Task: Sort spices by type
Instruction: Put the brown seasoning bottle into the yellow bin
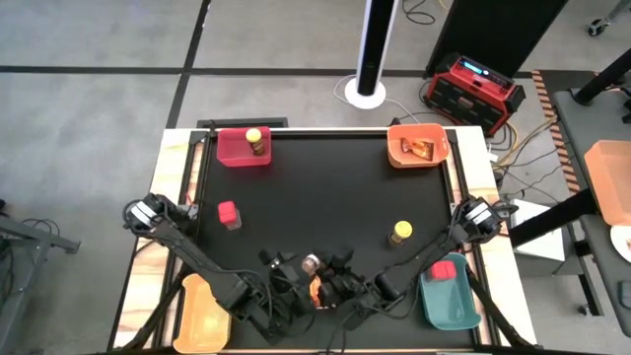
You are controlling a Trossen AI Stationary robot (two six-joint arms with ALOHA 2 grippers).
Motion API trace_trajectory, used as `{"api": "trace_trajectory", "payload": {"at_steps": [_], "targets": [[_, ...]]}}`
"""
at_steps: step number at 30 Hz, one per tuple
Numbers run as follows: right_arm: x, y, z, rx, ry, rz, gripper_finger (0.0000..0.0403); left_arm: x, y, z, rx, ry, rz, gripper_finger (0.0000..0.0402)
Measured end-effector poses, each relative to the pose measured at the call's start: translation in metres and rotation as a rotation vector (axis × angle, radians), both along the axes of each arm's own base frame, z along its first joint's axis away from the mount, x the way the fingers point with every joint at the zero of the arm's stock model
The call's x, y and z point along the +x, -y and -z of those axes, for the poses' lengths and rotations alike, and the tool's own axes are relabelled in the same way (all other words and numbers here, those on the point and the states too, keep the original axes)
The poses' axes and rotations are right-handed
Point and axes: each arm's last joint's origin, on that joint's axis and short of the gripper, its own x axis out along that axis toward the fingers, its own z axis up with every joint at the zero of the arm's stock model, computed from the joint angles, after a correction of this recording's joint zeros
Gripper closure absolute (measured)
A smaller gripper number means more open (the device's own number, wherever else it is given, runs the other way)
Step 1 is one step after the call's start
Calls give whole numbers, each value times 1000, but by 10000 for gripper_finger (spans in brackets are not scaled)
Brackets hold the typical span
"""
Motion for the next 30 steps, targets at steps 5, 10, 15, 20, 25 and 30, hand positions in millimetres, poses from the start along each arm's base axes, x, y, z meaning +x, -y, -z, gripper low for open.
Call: {"api": "trace_trajectory", "payload": {"at_steps": [5, 10, 15, 20, 25, 30], "targets": [[0, 0, 0, 0, 0, 0, 216, 1, 0, 0, 23, 4, -5, 114], [0, 0, 0, 4, -2, -5, 216, 4, -3, 0, 23, 6, -13, 117], [0, 0, 1, 25, -1, -17, 216, 8, -4, -2, 34, 8, -2, 137], [0, -1, 1, 26, -1, -18, 216, 8, -3, -1, 3, -19, 29, 171], [0, -1, 1, 33, 5, -16, 216, 8, -3, -1, -4, -14, 26, 215], [0, -1, 1, 51, 17, -10, 216, 8, -3, -1, -3, -14, 26, 242]]}}
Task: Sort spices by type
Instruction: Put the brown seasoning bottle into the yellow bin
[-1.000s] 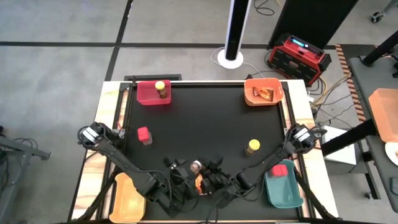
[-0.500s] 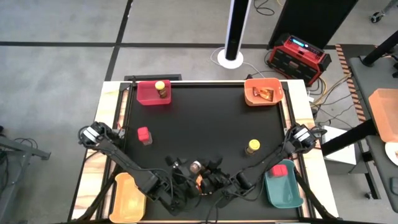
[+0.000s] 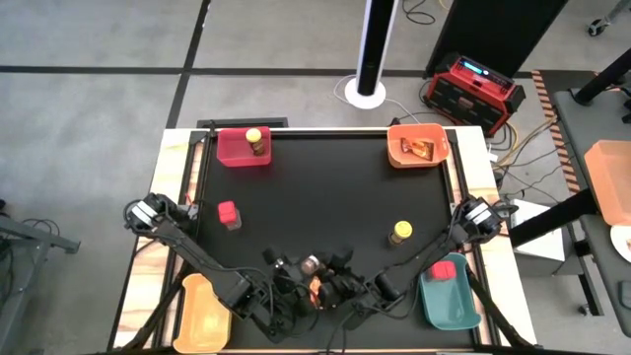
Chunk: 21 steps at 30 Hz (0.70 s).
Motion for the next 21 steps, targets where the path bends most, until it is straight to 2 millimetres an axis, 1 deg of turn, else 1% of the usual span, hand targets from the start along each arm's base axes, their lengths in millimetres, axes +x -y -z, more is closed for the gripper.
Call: {"api": "trace_trajectory", "payload": {"at_steps": [3, 4, 8, 12, 16, 18, 21], "targets": [[0, 0, 0, 14, 9, 4, 214, 0, 0, 0, 0, 0, 1, 242], [0, 0, 0, 21, 14, 7, 205, 0, 0, -1, 1, -4, 5, 242], [0, 0, 0, 67, 50, 22, 144, 0, 1, -8, 11, -44, 22, 242], [-2, -3, -1, 113, 84, 33, 103, -4, 0, -25, 42, -127, 39, 242], [-7, -10, -4, 159, 118, 28, 87, -19, 1, -50, 58, -255, 62, 242], [-10, -13, -5, 184, 135, 27, 86, -31, 5, -63, 31, -330, 88, 242], [-14, -17, -5, 206, 142, 25, 92, -54, 17, -79, -42, -442, 151, 242]]}}
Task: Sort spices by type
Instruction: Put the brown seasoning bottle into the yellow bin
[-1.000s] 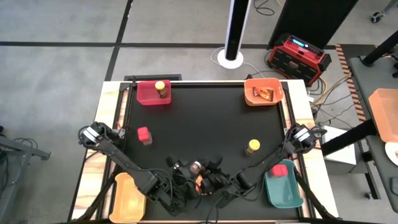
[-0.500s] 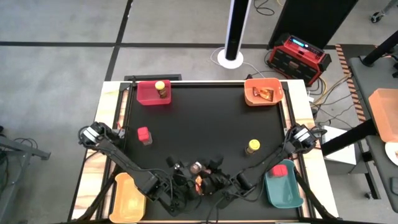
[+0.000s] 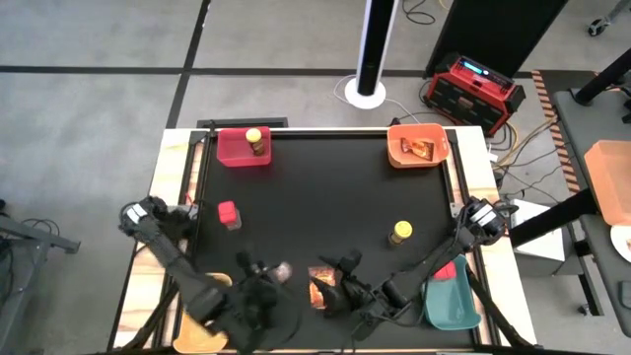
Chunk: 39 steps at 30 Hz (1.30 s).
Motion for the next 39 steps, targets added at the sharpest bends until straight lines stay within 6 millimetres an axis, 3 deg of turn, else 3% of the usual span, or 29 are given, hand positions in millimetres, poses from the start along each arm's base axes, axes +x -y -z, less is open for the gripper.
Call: {"api": "trace_trajectory", "payload": {"at_steps": [7, 11, 15, 22, 30, 39], "targets": [[-3, -3, 1, 34, 13, 1, 116, -71, 41, -11, -207, -243, 42, 242], [-3, -3, 1, 46, 15, 0, 122, -114, 65, -4, -285, -263, 37, 242], [-3, -3, 1, 43, 12, -3, 118, -141, 73, 11, -315, -236, -56, 242], [-1, -1, 1, 47, 6, -6, 119, -144, 61, 40, -302, -314, -148, 242], [3, 4, 2, 70, -7, -22, 128, -154, 50, 78, -485, -314, -151, 242], [3, 4, 2, 89, -7, -30, 122, -163, 36, 124, -463, -419, -186, 242]]}}
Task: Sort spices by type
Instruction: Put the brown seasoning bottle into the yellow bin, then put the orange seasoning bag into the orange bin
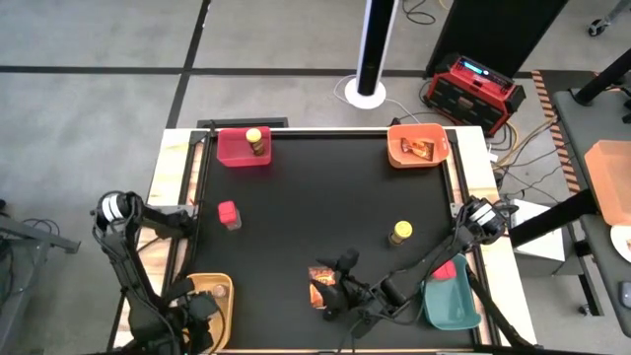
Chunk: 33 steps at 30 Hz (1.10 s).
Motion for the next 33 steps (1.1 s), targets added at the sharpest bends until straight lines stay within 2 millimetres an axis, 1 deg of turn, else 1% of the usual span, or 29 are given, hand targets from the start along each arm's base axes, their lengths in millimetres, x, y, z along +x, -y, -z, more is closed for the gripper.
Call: {"api": "trace_trajectory", "payload": {"at_steps": [4, 9, 11, 16, 21, 23, 25, 29, 31, 33], "targets": [[0, 0, 0, 5, 2, 1, 120, -2, -6, 9, 12, -4, -4, 242], [0, 0, 0, 10, 5, 2, 124, -3, -9, 14, 20, -7, -29, 242], [0, 0, 0, 13, 6, 4, 127, -3, -9, 15, 16, -6, -39, 229], [0, 0, 0, 17, 9, 5, 131, -3, -9, 15, 14, -7, -41, 178], [0, 0, 0, 17, 9, 6, 125, -4, -9, 13, 19, -38, -43, 159], [0, 0, 0, 17, 9, 6, 122, -4, -8, 5, 25, -59, -45, 158], [0, 0, 0, 15, 9, 6, 120, -4, -7, -7, 41, -68, -45, 157], [1, 0, -3, 10, 12, 5, 123, -2, -6, -43, 104, -56, -43, 156], [2, -1, -5, 9, 16, 3, 127, 0, -5, -61, 136, 16, -36, 155], [2, -1, -7, 2, 14, -2, 132, 6, -4, -76, 163, 168, -21, 155]]}}
